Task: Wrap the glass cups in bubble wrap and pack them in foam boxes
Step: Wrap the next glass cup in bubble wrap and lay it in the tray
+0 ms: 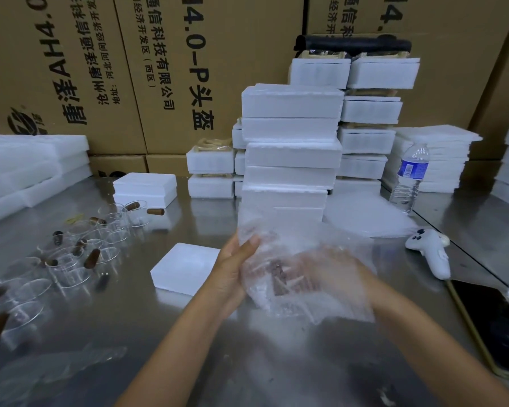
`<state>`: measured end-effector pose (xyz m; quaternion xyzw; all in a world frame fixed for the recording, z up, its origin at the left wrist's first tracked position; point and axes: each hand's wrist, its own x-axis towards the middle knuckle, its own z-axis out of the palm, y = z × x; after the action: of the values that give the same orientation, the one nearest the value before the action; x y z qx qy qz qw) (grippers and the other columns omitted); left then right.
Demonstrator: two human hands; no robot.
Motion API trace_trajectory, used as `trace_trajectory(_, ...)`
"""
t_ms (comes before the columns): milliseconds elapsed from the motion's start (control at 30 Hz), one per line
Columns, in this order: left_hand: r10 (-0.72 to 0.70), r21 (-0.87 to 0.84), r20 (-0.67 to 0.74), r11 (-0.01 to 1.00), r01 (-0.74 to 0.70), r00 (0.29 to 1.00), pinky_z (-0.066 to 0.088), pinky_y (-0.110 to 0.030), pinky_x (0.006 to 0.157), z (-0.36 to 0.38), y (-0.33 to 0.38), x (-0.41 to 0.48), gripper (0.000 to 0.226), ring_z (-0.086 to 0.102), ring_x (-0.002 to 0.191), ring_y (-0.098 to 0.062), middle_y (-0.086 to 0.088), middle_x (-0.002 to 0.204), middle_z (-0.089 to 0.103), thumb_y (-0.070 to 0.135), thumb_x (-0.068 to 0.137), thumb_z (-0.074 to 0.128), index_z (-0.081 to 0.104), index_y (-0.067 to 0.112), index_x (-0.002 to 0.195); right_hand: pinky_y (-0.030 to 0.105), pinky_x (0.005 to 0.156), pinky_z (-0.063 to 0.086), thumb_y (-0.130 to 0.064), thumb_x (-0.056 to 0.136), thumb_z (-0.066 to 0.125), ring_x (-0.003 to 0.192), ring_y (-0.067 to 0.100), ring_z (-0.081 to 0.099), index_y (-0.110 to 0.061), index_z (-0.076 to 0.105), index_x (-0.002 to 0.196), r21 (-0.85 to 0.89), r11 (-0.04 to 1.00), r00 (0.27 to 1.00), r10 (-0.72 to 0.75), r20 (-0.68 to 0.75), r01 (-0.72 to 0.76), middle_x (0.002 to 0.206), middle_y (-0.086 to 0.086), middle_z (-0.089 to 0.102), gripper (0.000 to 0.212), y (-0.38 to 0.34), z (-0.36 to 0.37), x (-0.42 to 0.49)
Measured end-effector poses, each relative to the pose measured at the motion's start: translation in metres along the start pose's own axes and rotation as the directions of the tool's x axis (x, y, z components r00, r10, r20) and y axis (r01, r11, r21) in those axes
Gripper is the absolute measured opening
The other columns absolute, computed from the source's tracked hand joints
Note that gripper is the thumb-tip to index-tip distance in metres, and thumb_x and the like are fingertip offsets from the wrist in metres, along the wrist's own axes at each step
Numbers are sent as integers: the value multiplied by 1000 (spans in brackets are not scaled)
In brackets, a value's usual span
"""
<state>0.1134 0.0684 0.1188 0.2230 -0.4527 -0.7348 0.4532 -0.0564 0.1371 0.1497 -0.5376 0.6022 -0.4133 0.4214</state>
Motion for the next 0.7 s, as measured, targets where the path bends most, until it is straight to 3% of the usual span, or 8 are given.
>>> trace_trajectory(67,-8,-194,-14,981,5,1000,57,-38,83,-2,-3,-1,52,69,98,-26,-12,109,70,21,67,80,65,10,116,17,70,51,-20,92,57,73,4,68,-23,72,81,-37,975,954,-220,-201,217,82,-5,74,19,0,-11,-7)
trace_trajectory(133,-31,-410,-42,912,11,999,55,-42,82,-5,-5,0,46,68,85,-26,-14,100,69,26,59,82,73,9,102,6,69,44,-19,92,57,77,-7,64,-27,69,87,-45,902,719,-372,-587,430,85,-8,73,15,3,-16,-23)
trace_trajectory(200,-19,-571,-110,820,-48,994,48,-44,90,-8,-6,2,63,63,90,-25,-15,102,67,34,60,79,66,9,116,5,75,44,-24,91,59,88,-10,61,-29,62,103,34,841,518,-300,-801,540,99,-8,70,13,13,-9,-33)
trace_trajectory(333,16,-680,-129,726,-100,992,55,-42,86,2,-16,4,106,67,96,-28,-15,108,69,25,33,97,56,11,129,26,90,46,-27,80,56,100,8,60,-22,49,117,314,862,787,-145,-599,398,116,2,61,37,41,38,-27)
trace_trajectory(400,20,-684,-87,726,-75,996,47,-44,98,10,-22,2,108,63,104,-29,-16,115,65,24,29,98,58,8,128,17,81,48,-34,70,61,98,7,62,-21,55,111,321,869,854,-191,-485,376,112,-1,64,43,43,57,-22)
trace_trajectory(467,27,-678,-50,733,-54,998,48,-44,96,15,-26,1,89,64,102,-29,-16,112,66,25,32,98,68,5,114,10,74,47,-41,68,63,93,0,64,-19,63,101,329,854,851,-216,-479,402,99,-8,70,40,41,64,-13)
trace_trajectory(567,46,-654,-45,754,-64,998,58,-42,72,15,-32,-1,66,70,90,-29,-17,101,70,26,35,97,76,4,93,8,67,45,-35,76,64,76,-4,63,-17,66,82,365,824,801,-168,-574,434,78,-12,71,20,33,62,2)
trace_trajectory(700,61,-585,-66,806,-88,996,52,-44,88,10,-34,0,63,68,94,-29,-15,104,70,33,38,96,77,8,92,16,72,49,-17,87,64,70,-3,63,-19,65,71,366,814,768,-144,-624,450,69,-12,70,16,25,55,15)
